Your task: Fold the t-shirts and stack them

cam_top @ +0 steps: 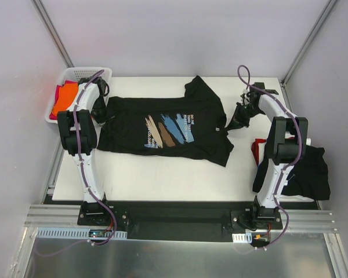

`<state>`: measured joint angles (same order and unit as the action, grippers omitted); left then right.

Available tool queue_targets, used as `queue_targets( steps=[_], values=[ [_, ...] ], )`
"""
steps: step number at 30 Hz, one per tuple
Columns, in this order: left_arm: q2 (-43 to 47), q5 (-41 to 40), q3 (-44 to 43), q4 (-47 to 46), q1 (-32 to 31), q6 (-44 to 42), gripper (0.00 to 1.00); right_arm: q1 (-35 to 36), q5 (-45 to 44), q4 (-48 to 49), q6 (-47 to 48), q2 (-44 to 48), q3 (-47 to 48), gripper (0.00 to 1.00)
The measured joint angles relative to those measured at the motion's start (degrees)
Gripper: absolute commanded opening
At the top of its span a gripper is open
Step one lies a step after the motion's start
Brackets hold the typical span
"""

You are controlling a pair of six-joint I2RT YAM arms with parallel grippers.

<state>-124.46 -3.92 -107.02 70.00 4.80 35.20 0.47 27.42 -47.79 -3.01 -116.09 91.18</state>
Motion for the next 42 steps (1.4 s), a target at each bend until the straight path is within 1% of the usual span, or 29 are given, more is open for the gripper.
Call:
queue_targets(
  steps=[6,13,29,30,31,32,33,34,35,36,38,39,42],
  values=[
    [-0.2,-0.2,-0.4,0.0,0.0,0.4,0.00,-0.4,0.0,0.0,-0.4,-2.8,4.5,0.01],
    [-0.2,-0.7,-0.4,-0.5,0.0,2.2,0.00,-2.7,0.0,-0.3,-0.6,-4.6,8.4,0.01],
    [-0.2,-0.9,0.0,-0.9,0.1,7.9,0.00,-4.4,0.0,-1.0,-0.5,-6.3,9.3,0.01],
    [-0.2,-1.0,0.2,-0.8,0.1,8.2,0.04,-4.4,0.0,-1.1,-0.5,-6.6,9.6,0.12],
    [-0.2,-1.1,0.2,-0.7,0.1,8.4,0.25,-4.4,0.0,-1.1,-0.4,-7.0,9.8,0.26],
    [-0.2,-1.1,0.2,-0.7,0.1,8.7,0.43,-4.5,0.0,-1.1,-0.4,-7.3,10.1,0.41],
    [-0.3,-1.1,0.2,-0.7,0.1,8.8,0.59,-4.5,0.0,-1.1,-0.2,-7.8,10.5,0.70],
    [-0.5,-1.1,0.2,-0.7,0.1,9.0,0.72,-4.5,0.0,-1.1,-0.5,-8.2,10.8,0.73],
    [-0.7,-1.2,0.2,-0.6,0.2,9.0,0.91,-4.6,0.1,-1.0,-0.4,-8.5,10.9,0.75],
    [-0.7,-1.2,0.2,-1.2,0.2,9.2,0.98,-4.6,0.1,-0.9,0.0,-8.6,11.0,0.75],
    [-0.9,-1.4,0.1,-2.6,0.5,9.4,0.99,-4.7,0.4,-0.9,0.3,-8.6,11.0,0.74],
    [-0.9,-1.6,0.0,-3.4,0.7,9.4,0.99,-4.7,0.6,-0.9,0.3,-8.5,11.0,0.70],
    [-0.9,-2.6,-0.6,-4.0,0.4,8.9,0.99,-4.7,2.2,-0.1,0.0,-7.1,10.1,0.64]
  ],
)
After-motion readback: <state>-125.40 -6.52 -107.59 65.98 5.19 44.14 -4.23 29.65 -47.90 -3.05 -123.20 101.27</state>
